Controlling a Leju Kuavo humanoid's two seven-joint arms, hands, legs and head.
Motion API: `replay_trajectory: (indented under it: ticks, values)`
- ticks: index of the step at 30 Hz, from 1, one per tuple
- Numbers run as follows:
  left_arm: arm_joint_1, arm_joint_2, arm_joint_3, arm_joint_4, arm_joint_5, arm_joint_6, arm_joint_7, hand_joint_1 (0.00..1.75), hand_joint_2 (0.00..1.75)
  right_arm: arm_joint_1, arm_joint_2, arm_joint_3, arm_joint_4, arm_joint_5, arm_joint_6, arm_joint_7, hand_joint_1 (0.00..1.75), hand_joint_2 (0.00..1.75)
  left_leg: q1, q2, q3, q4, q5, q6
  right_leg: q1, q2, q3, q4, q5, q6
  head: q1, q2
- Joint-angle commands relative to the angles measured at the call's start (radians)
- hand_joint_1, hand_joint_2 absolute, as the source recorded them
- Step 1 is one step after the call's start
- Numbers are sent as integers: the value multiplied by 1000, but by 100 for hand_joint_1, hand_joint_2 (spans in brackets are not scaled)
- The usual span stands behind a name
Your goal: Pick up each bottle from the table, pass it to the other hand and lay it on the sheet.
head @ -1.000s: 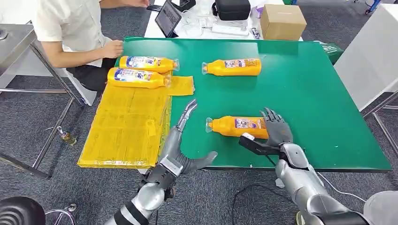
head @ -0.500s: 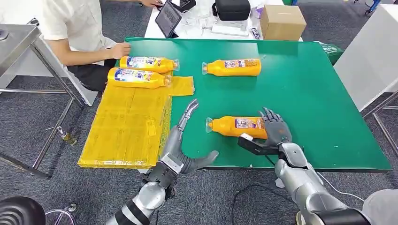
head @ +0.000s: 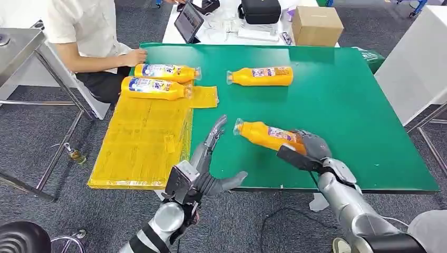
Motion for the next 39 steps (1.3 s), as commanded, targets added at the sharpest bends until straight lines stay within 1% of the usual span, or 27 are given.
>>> replay_trajectory:
  ticks: [1, 5, 8, 10, 12, 13, 14, 16, 18, 19, 21, 22, 23, 24, 25, 27, 28, 29, 32, 34, 35, 36, 37, 39]
  values:
    - [-33, 8, -11, 69, 21, -15, 6, 0, 175, 65, 25, -31, -5, -90, 74, -8, 175, 175, 1, 0, 4, -2, 0, 1, 2, -1, 5, -2, 0, -3, 0, 0]
    - [-30, 7, -10, 68, 22, -15, 7, 0, 175, 71, 25, -32, -14, -114, 70, -8, 175, 175, 1, 1, 5, -1, 0, 0, 1, -1, 5, -2, 0, -2, 0, 0]
    - [-9, -7, 21, 58, 52, 12, -8, 0, 175, 90, 41, -62, -41, -181, 73, -45, 175, 175, 1, 1, 7, -2, 0, 1, 2, -1, 7, -3, 1, -4, 0, 0]
    - [35, -35, 70, 53, 76, 133, -62, 0, 175, 138, 74, -109, -126, -299, 120, -95, 175, 175, 1, 2, 7, -2, 0, 1, 2, 0, 6, -2, 0, -3, 0, 0]
    - [64, -42, 80, 83, 120, 198, -78, 0, 175, 197, 97, -121, -243, -383, 149, -117, 175, 175, 1, 3, 8, -3, -1, 1, 2, 1, 8, -3, 0, -4, 0, 0]
    - [70, -35, 75, 121, 166, 191, -90, 0, 175, 239, 103, -104, -334, -421, 161, -99, 175, 175, 2, 3, 9, -3, -1, 1, 3, 1, 9, -4, 0, -5, 0, 0]
    - [68, -33, 71, 135, 179, 191, -107, 0, 175, 251, 101, -93, -363, -428, 161, -79, 175, 175, 1, 4, 9, -4, -2, 0, 2, 2, 9, -4, 0, -4, 0, 0]
    - [64, -32, 69, 150, 190, 190, -120, 0, 175, 255, 97, -82, -377, -436, 162, -66, 175, 175, 1, 2, 7, -2, -1, 0, 1, 0, 7, -2, 0, -3, 0, 0]
    - [60, -32, 66, 147, 193, 189, -120, 0, 175, 251, 92, -79, -369, -442, 164, -65, 175, 175, 1, 2, 8, -3, -2, 1, 2, -1, 8, -3, -1, -6, -1, 0]
    - [59, -31, 65, 144, 195, 190, -119, 0, 175, 247, 90, -77, -362, -446, 164, -66, 175, 175, 1, 2, 4, -1, -1, 0, 1, 0, 4, -1, -1, -3, -1, 0]
    - [72, -29, 76, 161, 275, 142, -29, 0, 175, 268, 98, -74, -407, -494, 179, -107, 175, 175, 1, 1, 4, -1, -1, 1, 2, -1, 4, -2, -1, -3, 0, 0]
    - [80, -26, 95, 198, 384, 58, 40, 0, 175, 296, 110, -58, -479, -533, 209, -114, 175, 175, 0, 2, 4, -2, -1, 1, 1, 1, 4, -2, 0, -3, 0, 0]
    - [76, -21, 100, 233, 420, 30, 43, 0, 175, 315, 116, -38, -532, -547, 217, -107, 175, 175, 1, 4, 6, -2, -2, 2, 2, 1, 6, -3, -1, -5, 0, 0]
    - [65, -19, 100, 271, 430, 35, 30, 0, 175, 333, 121, -12, -584, -556, 224, -104, 175, 175, 0, 3, 3, -2, -1, 1, 0, 2, 3, -1, 0, -2, 0, 0]
    - [49, -22, 100, 313, 443, 30, 16, 0, 175, 350, 125, 19, -636, -575, 230, -92, 175, 175, 0, 4, 5, -3, -1, 1, 1, 2, 5, -3, 0, -4, 0, 0]
    - [27, -29, 111, 347, 465, 26, 19, 0, 175, 365, 132, 67, -682, -583, 231, -87, 175, 175, 0, 2, 1, -2, -1, 0, 0, 2, 2, -1, -1, -3, 0, 0]
    - [16, -35, 116, 353, 467, 31, 13, 0, 175, 370, 139, 87, -696, -584, 228, -84, 175, 175, 0, 3, -1, -1, -2, 0, 1, 3, -1, 0, 0, -3, 0, 0]
    - [7, -37, 111, 344, 458, 31, -8, 0, 175, 372, 139, 116, -702, -582, 231, -85, 175, 175, 0, 4, 1, -1, -2, 0, 1, 3, 0, 0, -1, -4, -1, 0]
    - [8, -37, 109, 320, 454, 42, 2, 0, 175, 368, 136, 133, -691, -582, 220, -88, 175, 175, 1, 2, -1, 0, -2, 0, 1, 1, -1, 0, -1, -3, -1, 0]
    - [10, -24, 82, 273, 388, 52, -48, 0, 175, 361, 127, 162, -674, -585, 222, -90, 175, 175, 0, 2, -1, -1, -2, 1, 1, 0, -1, 0, -1, -3, -1, 0]
    - [13, -20, 74, 243, 341, 75, -49, 0, 175, 362, 132, 169, -661, -608, 243, -91, 175, 175, 1, 2, 1, -1, -3, 2, 2, 0, 1, -1, -2, -4, 0, 0]
    - [14, -23, 78, 235, 336, 84, -29, 0, 175, 368, 140, 169, -655, -622, 253, -89, 175, 175, 0, 2, -2, -1, -1, 1, 1, 1, -2, 0, -1, -2, -1, 0]
    - [13, -24, 82, 228, 340, 79, -17, 0, 175, 372, 143, 178, -655, -624, 262, -87, 175, 175, 1, 3, 0, -1, -3, 2, 2, 2, 0, -1, -1, -4, 0, 0]
    - [4, -26, 93, 225, 360, 50, 3, 0, 175, 379, 144, 225, -665, -615, 285, -95, 175, 175, 1, 1, -2, 0, -1, 1, 2, 0, -1, 0, -1, -3, 0, 0]
